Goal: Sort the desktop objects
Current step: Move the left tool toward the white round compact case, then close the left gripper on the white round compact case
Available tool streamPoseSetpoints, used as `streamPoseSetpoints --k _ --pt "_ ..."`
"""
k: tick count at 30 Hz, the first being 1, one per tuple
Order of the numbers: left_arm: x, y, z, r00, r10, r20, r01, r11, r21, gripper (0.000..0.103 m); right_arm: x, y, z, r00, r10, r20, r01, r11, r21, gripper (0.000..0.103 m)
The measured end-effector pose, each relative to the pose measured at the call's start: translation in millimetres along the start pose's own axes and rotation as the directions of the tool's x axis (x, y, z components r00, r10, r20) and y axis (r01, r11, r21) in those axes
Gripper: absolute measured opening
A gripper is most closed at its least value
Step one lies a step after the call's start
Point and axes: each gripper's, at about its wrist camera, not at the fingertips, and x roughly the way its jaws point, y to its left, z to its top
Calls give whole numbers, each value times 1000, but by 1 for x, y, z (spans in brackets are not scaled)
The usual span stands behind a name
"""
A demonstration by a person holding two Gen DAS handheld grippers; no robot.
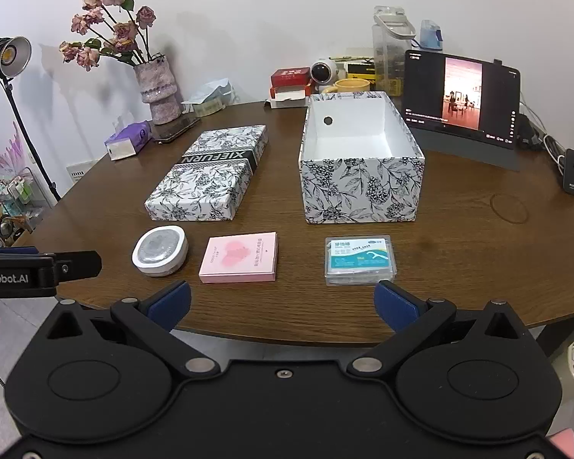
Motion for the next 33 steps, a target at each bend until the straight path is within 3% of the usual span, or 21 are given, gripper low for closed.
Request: streamPoseSetpoints --k 22,33 --pt "42 -7 15 995 7 -96 -8 1000 -7 103 28 -16 8 997 -22 -74 24 1000 16 103" --pt "87 -2 36 987 35 -156 -40 999 -28 103 59 -21 21 993 -21 -117 22 1000 5 103"
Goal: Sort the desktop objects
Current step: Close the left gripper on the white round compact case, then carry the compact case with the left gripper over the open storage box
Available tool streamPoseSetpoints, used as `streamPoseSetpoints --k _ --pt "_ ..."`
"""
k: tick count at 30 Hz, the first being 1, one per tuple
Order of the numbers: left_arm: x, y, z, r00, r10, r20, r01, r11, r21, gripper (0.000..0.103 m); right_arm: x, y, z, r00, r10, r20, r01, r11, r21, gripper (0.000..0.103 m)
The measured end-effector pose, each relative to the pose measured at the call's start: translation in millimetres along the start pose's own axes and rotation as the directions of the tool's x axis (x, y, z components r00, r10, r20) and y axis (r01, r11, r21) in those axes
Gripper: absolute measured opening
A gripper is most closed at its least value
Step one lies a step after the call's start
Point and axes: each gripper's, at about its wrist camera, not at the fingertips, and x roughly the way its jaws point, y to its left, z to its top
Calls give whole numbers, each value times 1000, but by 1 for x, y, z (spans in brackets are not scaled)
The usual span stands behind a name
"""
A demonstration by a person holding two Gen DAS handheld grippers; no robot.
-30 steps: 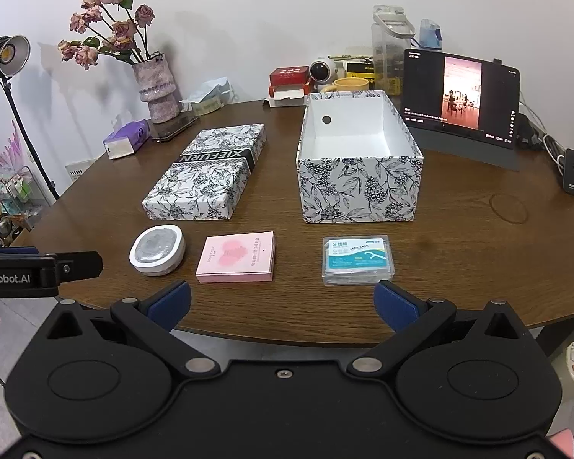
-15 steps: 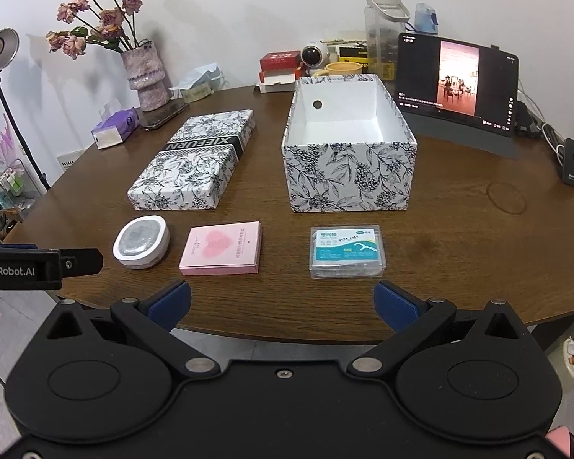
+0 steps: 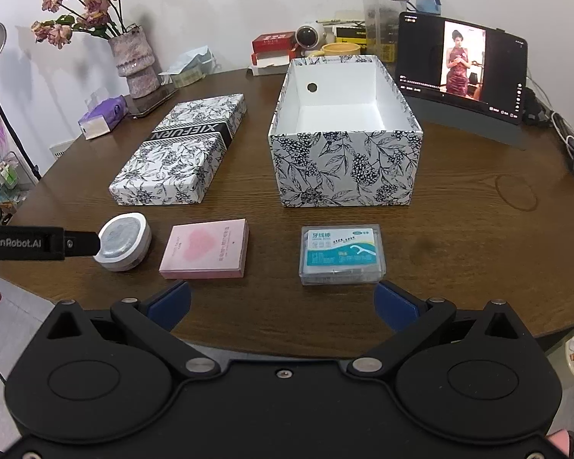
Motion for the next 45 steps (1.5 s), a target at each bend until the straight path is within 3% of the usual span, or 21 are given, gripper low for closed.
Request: streamPoseSetpoints --k 14,22,25,32,36,45 --pt "75 7 35 990 38 -135 -44 998 -41 103 55 -5 33 998 -13 -56 12 1000 -17 103" --pt "117 13 36 961 102 -257 -112 993 -26 102 83 -12 40 994 -9 -106 8 1000 -5 103" --pt "127 14 36 950 113 -290 -124 992 -19 95 88 -13 42 993 -8 -114 8 1000 -4 103" --pt "132 17 34 942 117 -315 -128 992 -17 90 94 -17 43 992 -8 -126 9 1000 6 103" --pt "129 18 34 945 113 -307 -125 992 -21 80 93 -19 42 992 -8 -128 10 1000 14 103" --pt "126 22 32 943 104 -316 -114 993 -14 80 85 -18 39 993 -14 -119 16 1000 18 103"
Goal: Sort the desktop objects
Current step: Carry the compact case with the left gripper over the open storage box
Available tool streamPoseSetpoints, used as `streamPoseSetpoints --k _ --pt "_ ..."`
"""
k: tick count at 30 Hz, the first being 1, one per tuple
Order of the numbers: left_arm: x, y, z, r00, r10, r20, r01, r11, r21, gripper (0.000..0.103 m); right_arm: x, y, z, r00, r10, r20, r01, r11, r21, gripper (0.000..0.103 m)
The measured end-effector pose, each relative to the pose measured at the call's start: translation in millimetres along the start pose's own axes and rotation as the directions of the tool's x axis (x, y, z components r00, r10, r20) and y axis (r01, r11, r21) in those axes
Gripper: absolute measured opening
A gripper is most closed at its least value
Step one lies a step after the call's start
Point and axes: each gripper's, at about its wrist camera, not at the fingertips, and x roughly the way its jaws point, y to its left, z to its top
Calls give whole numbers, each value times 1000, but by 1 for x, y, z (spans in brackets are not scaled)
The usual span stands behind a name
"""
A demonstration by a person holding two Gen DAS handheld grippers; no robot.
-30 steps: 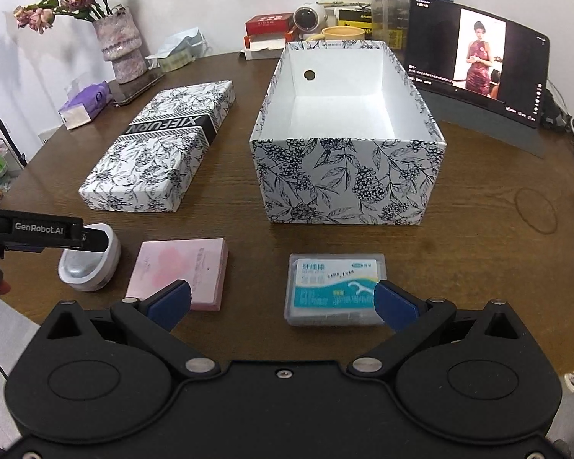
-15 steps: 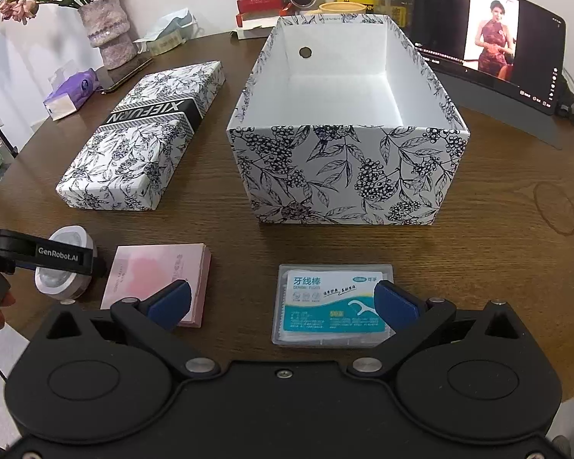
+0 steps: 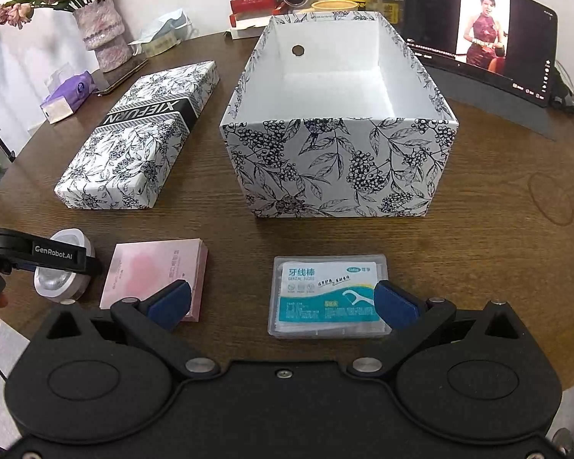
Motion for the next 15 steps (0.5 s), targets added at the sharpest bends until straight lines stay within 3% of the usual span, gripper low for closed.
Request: streamPoseSetpoints --k 4,15 --pt "0 -1 -1 1000 -11 -2 11 1000 12 80 -5 1 -2 1000 -5 9 5 1000 -1 103" --pt "-45 -3 -15 993 -47 109 41 997 61 80 -37 3 -12 998 2 68 -2 1000 2 103"
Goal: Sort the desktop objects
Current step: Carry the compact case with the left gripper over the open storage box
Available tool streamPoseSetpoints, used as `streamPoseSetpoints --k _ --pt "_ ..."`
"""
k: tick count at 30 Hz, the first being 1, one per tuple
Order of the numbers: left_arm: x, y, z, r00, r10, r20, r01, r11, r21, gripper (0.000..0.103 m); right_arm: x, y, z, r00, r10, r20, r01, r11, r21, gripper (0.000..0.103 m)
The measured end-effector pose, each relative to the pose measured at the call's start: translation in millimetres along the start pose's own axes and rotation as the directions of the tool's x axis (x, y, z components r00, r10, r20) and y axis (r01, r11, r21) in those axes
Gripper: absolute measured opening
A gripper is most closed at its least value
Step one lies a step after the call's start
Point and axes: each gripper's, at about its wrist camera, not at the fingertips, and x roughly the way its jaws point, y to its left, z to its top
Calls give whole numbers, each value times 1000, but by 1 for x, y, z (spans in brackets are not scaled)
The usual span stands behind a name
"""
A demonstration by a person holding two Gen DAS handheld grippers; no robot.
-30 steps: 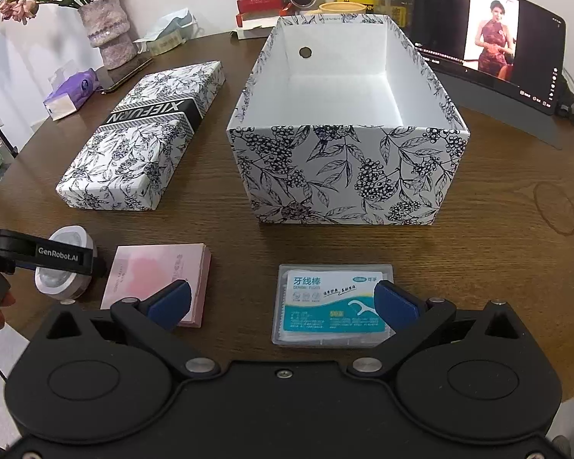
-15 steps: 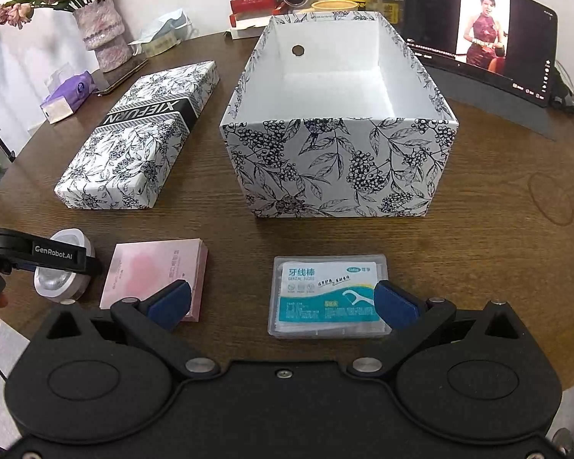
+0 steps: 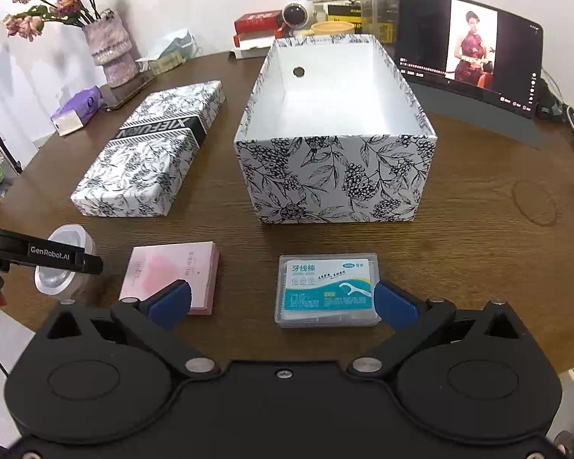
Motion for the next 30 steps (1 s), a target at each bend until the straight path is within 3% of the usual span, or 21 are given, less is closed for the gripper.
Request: streamPoseSetpoints --k 10,16,30 --pt "-58 -27 3 986 -74 146 60 993 99 80 -42 1 -7 997 6 72 -6 1000 -4 103" --pt "-89 -48 9 973 -130 193 96 979 179 80 -63 -2 -5 995 4 102 -2 1000 -17 103" --pt "-121 -112 78 925 -305 226 200 897 394 80 -72 -24 47 995 0 100 -6 998 67 103"
